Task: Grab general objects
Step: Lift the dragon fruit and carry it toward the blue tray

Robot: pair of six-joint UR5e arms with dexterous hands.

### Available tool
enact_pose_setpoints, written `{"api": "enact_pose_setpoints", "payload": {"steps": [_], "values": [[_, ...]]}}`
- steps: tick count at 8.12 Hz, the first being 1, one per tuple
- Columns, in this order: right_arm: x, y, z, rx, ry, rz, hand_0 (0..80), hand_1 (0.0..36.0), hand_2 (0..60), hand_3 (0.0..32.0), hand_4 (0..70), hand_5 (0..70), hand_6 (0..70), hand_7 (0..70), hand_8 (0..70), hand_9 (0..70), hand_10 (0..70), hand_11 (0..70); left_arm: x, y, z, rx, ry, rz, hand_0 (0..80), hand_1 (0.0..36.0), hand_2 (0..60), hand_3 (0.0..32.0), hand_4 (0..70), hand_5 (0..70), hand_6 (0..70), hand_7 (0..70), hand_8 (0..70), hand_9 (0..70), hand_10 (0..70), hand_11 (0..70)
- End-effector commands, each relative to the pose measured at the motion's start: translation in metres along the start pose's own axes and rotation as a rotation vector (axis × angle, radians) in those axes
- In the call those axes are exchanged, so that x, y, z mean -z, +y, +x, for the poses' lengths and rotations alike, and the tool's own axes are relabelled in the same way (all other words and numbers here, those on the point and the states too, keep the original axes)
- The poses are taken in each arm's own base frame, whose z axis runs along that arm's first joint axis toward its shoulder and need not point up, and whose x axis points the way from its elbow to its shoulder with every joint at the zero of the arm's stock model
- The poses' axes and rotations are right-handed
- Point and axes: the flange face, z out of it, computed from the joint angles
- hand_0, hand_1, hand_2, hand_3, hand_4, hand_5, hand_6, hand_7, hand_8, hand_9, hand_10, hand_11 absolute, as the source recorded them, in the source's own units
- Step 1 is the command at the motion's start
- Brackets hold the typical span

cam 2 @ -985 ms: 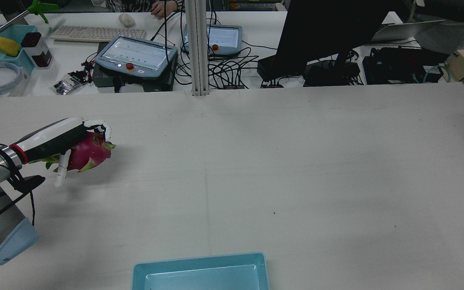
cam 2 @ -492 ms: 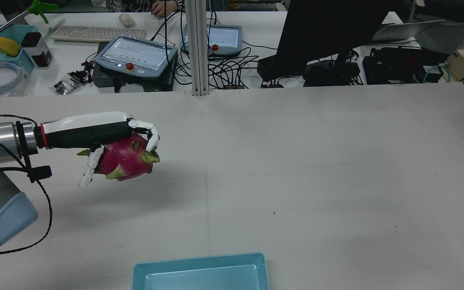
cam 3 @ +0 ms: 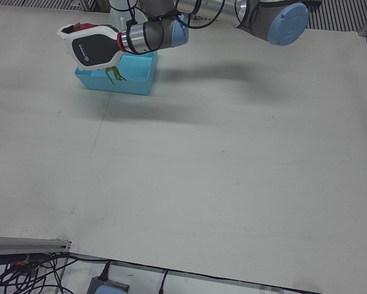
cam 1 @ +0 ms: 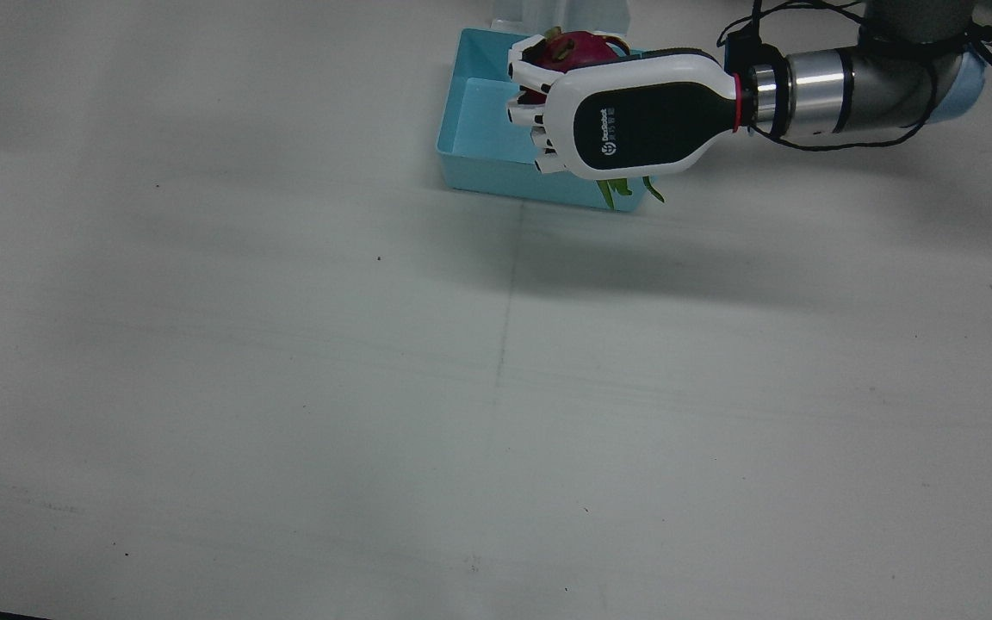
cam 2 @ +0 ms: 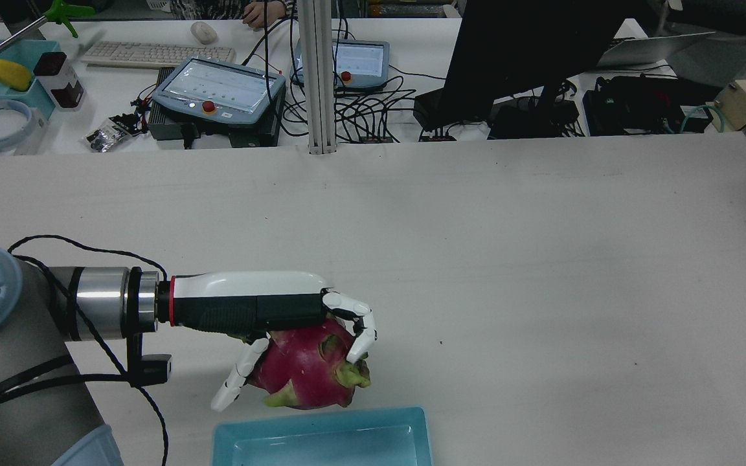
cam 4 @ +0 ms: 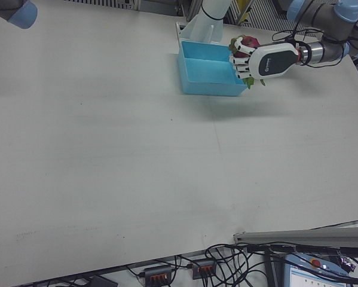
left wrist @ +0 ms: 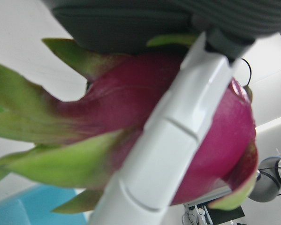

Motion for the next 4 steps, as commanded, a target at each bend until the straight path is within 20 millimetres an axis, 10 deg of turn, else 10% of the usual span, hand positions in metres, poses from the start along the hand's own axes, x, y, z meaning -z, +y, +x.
{"api": "enact_pose_setpoints", "payload": {"steps": [1, 4], "values": [[0.000, 0.000, 0.000, -0.001, 0.000, 0.000, 0.0, 0.0, 0.0, 0.0, 0.0, 0.0, 0.0, 0.0, 0.0, 0.0, 0.0, 0.0, -0.056, 0.073, 0.000, 0.051, 0.001, -0.128, 80.0, 36.0, 60.0, 0.0, 70.0, 70.0, 70.0, 70.0, 70.0, 70.0, 70.0, 70.0], [0.000, 0.000, 0.000, -0.001, 0.000, 0.000, 0.0, 0.0, 0.0, 0.0, 0.0, 0.0, 0.0, 0.0, 0.0, 0.0, 0.0, 0.0, -0.060, 0.090, -0.025, 0.072, -0.021, -0.154, 80.0, 36.0, 53.5, 0.0, 70.0, 70.0, 70.0, 70.0, 66.8, 70.0, 52.0, 70.0]]}}
